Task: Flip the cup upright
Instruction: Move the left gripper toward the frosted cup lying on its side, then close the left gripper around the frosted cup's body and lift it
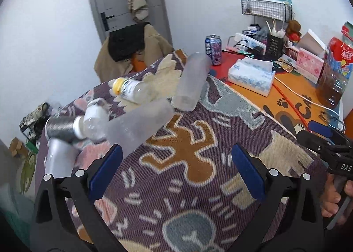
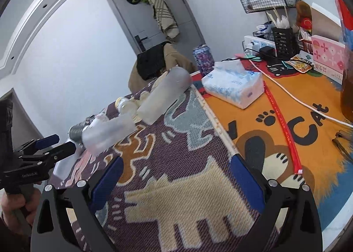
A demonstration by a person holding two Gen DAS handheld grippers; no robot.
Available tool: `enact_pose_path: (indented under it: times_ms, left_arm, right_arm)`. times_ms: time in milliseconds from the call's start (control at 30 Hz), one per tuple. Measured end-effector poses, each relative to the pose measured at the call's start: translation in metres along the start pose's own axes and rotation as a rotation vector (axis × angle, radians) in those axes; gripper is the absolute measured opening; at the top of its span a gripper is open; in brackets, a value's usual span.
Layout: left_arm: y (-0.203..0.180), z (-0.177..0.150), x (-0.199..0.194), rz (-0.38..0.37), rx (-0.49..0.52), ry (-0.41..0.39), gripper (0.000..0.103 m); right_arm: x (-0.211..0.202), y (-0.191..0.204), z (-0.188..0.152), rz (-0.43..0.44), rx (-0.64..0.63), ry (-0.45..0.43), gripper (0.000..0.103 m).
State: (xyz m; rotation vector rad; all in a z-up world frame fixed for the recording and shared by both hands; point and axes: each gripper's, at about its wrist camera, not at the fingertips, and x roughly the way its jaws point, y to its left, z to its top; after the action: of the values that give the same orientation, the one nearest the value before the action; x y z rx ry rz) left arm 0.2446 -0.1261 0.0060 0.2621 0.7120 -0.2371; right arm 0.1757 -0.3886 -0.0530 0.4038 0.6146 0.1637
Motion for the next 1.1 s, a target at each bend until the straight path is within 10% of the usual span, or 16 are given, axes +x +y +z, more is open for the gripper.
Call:
enact_pose_path:
  times_ms: [1100]
  left_arm:
    - [-0.025, 0.104, 0.201, -0.12, 0.156, 0.235, 0.093]
  right_arm:
    - [0.076, -0.044, 0.058, -0.109, 0.111, 0.053, 0.095]
